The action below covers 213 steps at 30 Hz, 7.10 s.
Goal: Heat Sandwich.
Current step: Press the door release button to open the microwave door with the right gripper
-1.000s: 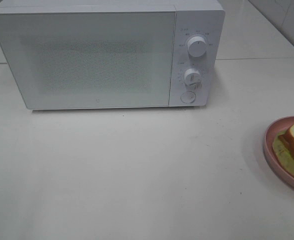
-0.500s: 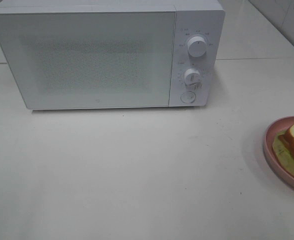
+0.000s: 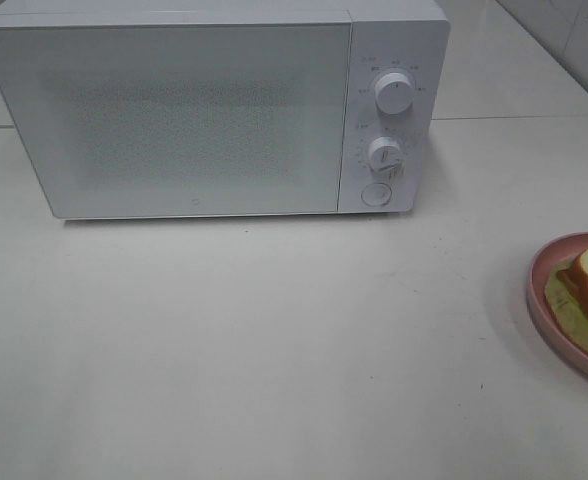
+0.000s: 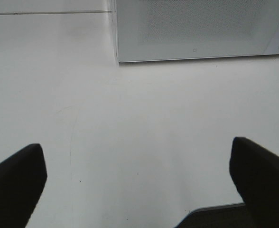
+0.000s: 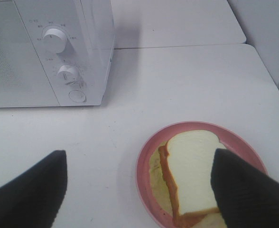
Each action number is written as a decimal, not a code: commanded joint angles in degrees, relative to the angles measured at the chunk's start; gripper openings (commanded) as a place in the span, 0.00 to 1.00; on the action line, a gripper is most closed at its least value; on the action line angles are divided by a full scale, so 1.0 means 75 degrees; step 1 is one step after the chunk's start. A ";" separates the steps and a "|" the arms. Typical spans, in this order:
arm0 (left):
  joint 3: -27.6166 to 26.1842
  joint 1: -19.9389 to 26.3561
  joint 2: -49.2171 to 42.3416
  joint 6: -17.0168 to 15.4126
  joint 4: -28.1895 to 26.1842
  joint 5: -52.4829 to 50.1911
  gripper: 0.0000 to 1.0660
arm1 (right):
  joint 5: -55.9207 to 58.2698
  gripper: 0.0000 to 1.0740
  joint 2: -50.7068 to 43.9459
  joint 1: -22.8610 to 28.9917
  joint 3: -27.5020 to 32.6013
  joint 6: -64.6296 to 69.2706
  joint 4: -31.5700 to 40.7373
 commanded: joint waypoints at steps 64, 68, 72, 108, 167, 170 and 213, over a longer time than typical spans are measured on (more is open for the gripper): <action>0.0008 0.0038 -0.0168 0.0000 -0.0076 -0.0069 0.92 | -0.8640 0.70 0.6753 0.0413 0.1375 -0.0413 0.1604; 0.0008 0.0038 -0.0168 0.0008 -0.0076 -0.0069 0.92 | -0.9175 0.70 0.6982 0.1367 0.1375 -0.1765 0.2254; 0.0008 0.0038 -0.0168 0.0015 -0.0076 -0.0069 0.92 | -0.9801 0.70 0.7479 0.2032 0.1375 -0.2498 0.3109; 0.0008 0.0038 -0.0168 0.0015 -0.0076 -0.0069 0.92 | -1.4186 0.70 1.1138 0.6020 0.1268 -0.2964 0.6791; 0.0008 0.0038 -0.0168 0.0015 -0.0076 -0.0069 0.92 | -1.2720 0.00 1.1979 0.5371 0.0092 0.9083 0.6173; 0.0008 0.0038 -0.0168 0.0015 -0.0076 -0.0069 0.92 | -1.2689 0.00 1.2185 0.5371 -0.0076 0.9221 0.6180; 0.0008 0.0038 -0.0168 0.0015 -0.0076 -0.0069 0.92 | -1.2131 0.00 1.3888 0.3598 -0.2215 0.9251 0.4553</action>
